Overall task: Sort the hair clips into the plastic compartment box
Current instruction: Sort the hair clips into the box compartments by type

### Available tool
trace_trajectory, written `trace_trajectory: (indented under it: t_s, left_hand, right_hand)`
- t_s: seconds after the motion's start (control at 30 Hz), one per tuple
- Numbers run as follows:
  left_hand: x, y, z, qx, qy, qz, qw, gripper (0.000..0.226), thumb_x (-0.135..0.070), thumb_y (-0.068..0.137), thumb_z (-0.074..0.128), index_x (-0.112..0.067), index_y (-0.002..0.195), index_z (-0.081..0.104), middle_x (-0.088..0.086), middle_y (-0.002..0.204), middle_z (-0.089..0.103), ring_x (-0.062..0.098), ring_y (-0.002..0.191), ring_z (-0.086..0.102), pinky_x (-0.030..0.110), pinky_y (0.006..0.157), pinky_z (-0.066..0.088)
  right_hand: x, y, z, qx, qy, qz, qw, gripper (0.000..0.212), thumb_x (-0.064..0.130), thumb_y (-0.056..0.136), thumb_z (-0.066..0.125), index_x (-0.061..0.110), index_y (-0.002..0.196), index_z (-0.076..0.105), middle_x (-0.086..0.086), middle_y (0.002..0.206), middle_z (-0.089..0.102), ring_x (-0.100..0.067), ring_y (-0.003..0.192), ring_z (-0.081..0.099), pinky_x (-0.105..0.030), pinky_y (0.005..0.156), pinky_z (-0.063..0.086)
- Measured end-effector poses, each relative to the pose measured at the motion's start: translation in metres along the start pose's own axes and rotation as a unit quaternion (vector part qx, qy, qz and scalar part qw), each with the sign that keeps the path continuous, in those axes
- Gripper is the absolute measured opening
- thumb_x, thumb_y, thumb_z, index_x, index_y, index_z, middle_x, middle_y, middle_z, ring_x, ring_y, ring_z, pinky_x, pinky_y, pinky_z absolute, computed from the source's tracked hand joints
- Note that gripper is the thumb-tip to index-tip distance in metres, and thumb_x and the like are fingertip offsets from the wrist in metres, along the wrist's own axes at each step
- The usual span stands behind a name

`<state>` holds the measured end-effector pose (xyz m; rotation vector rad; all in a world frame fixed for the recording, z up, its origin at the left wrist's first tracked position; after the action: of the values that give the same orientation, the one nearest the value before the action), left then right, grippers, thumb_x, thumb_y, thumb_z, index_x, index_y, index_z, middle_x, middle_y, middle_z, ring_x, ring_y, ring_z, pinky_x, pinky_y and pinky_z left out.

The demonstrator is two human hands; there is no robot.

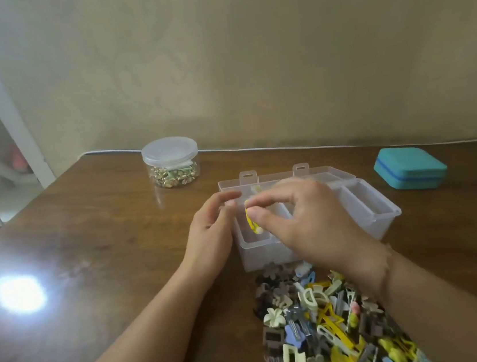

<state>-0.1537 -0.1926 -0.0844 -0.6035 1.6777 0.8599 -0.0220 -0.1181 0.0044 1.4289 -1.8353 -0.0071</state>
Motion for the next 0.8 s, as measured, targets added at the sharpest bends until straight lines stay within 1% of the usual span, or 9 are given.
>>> trace_trajectory:
  t_s: [0.1, 0.2, 0.27, 0.33, 0.43, 0.47, 0.57, 0.7, 0.8]
  left_hand:
    - [0.000, 0.000, 0.002, 0.013, -0.013, -0.008, 1.000, 0.023, -0.015, 0.099, 0.050, -0.025, 0.111, 0.067, 0.005, 0.096, 0.075, 0.021, 0.091, 0.070, 0.037, 0.083, 0.055]
    - [0.002, 0.000, 0.002, 0.008, -0.009, -0.007, 1.000, 0.024, -0.016, 0.099, 0.049, -0.029, 0.110, 0.067, 0.006, 0.094, 0.075, 0.023, 0.090, 0.069, 0.040, 0.082, 0.056]
    - [0.002, 0.001, 0.003, -0.003, -0.006, -0.010, 1.000, 0.025, -0.014, 0.098, 0.049, -0.028, 0.110, 0.068, 0.003, 0.091, 0.074, 0.019, 0.089, 0.069, 0.035, 0.081, 0.056]
    - [0.001, 0.001, 0.004, -0.012, -0.006, -0.014, 1.000, 0.027, -0.012, 0.098, 0.049, -0.026, 0.109, 0.069, 0.001, 0.088, 0.073, 0.015, 0.086, 0.068, 0.031, 0.077, 0.056]
    - [-0.001, 0.001, 0.003, -0.016, -0.003, -0.012, 1.000, 0.028, -0.012, 0.098, 0.048, -0.027, 0.108, 0.069, 0.001, 0.088, 0.073, 0.014, 0.086, 0.068, 0.028, 0.075, 0.056]
    - [-0.001, 0.001, 0.003, -0.015, -0.002, -0.011, 1.000, 0.028, -0.012, 0.098, 0.048, -0.027, 0.108, 0.069, 0.002, 0.090, 0.073, 0.014, 0.086, 0.068, 0.026, 0.072, 0.056]
    - [0.000, 0.000, 0.004, -0.007, -0.004, -0.013, 1.000, 0.028, -0.012, 0.099, 0.047, -0.025, 0.111, 0.068, 0.001, 0.094, 0.073, 0.009, 0.088, 0.067, 0.011, 0.062, 0.051]
    - [-0.001, -0.001, 0.004, -0.012, -0.005, -0.011, 1.000, 0.028, -0.010, 0.098, 0.047, -0.024, 0.110, 0.069, 0.001, 0.090, 0.074, 0.008, 0.086, 0.068, 0.012, 0.065, 0.051]
    - [-0.001, -0.002, 0.003, -0.018, 0.002, -0.006, 1.000, 0.028, -0.009, 0.097, 0.048, -0.023, 0.109, 0.069, 0.004, 0.086, 0.074, 0.011, 0.083, 0.068, 0.017, 0.065, 0.053]
  right_hand:
    - [-0.011, 0.004, 0.028, 0.092, -0.086, 0.009, 0.992, 0.022, 0.044, 0.091, 0.056, 0.034, 0.098, 0.074, 0.029, 0.090, 0.061, -0.001, 0.101, 0.050, -0.032, 0.101, 0.034]
    - [-0.014, -0.002, 0.024, 0.110, -0.143, -0.027, 0.983, 0.028, 0.051, 0.093, 0.046, 0.039, 0.104, 0.069, 0.021, 0.110, 0.064, -0.001, 0.120, 0.042, -0.039, 0.112, 0.022]
    - [-0.012, -0.008, 0.000, 0.078, -0.098, -0.039, 0.991, 0.022, 0.046, 0.092, 0.053, 0.038, 0.103, 0.070, 0.022, 0.109, 0.065, 0.004, 0.117, 0.046, -0.025, 0.103, 0.034]
    - [-0.014, -0.019, -0.029, 0.073, -0.078, -0.038, 0.994, 0.012, 0.032, 0.085, 0.064, 0.039, 0.093, 0.071, 0.027, 0.090, 0.065, 0.005, 0.097, 0.057, -0.007, 0.076, 0.045]
    - [-0.024, -0.039, -0.038, 0.195, -0.169, 0.015, 0.966, 0.016, 0.032, 0.082, 0.066, 0.048, 0.084, 0.068, 0.028, 0.074, 0.064, 0.004, 0.080, 0.059, -0.012, 0.063, 0.048]
    - [-0.028, -0.045, -0.034, 0.225, -0.219, 0.019, 0.949, 0.014, 0.036, 0.085, 0.064, 0.048, 0.090, 0.068, 0.028, 0.077, 0.065, 0.005, 0.079, 0.059, -0.013, 0.063, 0.049]
    - [-0.034, -0.054, -0.018, 0.244, -0.292, 0.017, 0.925, 0.021, 0.043, 0.089, 0.056, 0.047, 0.109, 0.060, 0.025, 0.097, 0.066, 0.003, 0.089, 0.058, -0.021, 0.080, 0.051]
    - [-0.034, -0.054, -0.006, 0.221, -0.308, 0.008, 0.925, 0.015, 0.040, 0.089, 0.052, 0.039, 0.104, 0.055, 0.015, 0.096, 0.065, -0.007, 0.088, 0.058, -0.028, 0.075, 0.050]
    - [-0.031, -0.055, -0.002, 0.226, -0.298, 0.008, 0.927, 0.009, 0.040, 0.089, 0.051, 0.038, 0.099, 0.051, 0.015, 0.094, 0.064, -0.006, 0.085, 0.057, -0.026, 0.072, 0.049]
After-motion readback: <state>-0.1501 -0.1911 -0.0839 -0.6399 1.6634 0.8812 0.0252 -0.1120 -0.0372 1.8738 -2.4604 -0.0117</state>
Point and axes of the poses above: each hand's wrist, its own y-axis towards the middle knuckle, its own z-axis out of the palm, x = y × z, the point moved 6 cm from there along y, towards the middle knuckle
